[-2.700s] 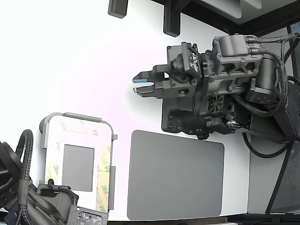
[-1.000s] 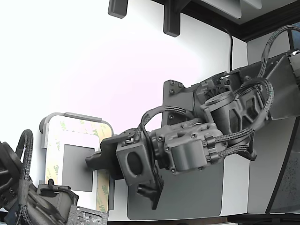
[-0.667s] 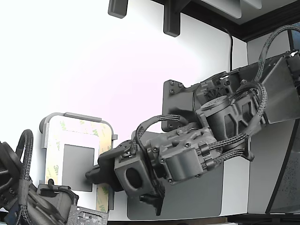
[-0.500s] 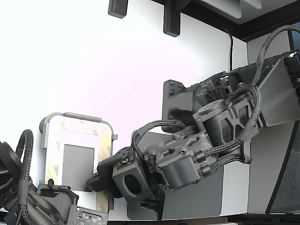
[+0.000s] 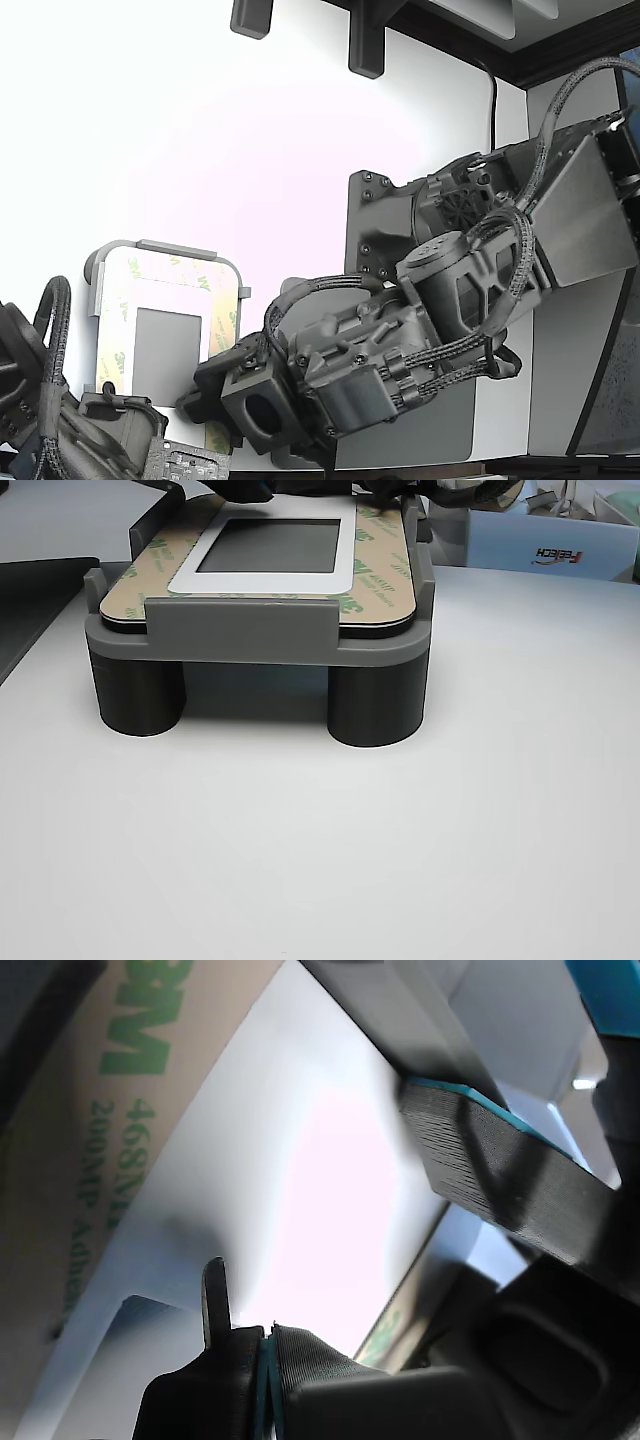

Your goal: Peel off protective film from adhesive tape.

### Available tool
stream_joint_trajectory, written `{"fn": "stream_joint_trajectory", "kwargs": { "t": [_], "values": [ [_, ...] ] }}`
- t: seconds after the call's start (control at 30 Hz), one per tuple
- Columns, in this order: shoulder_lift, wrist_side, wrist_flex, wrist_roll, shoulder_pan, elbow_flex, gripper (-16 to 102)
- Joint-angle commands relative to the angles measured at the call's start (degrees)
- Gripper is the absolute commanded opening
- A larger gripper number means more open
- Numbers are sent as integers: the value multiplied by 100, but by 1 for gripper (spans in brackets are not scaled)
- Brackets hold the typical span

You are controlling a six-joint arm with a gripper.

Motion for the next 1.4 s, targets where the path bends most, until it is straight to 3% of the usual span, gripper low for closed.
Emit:
{"fn": "stream_joint_trajectory", "kwargs": {
  "t": [0.0,0.67,1.37],
  "values": [
    [70,-18,-44,-79,-35,-167,-11],
    [-105,-44,-26,-88,167,-299,-11],
    [-563,-70,756,-9,176,-1072,-11]
  ]
}}
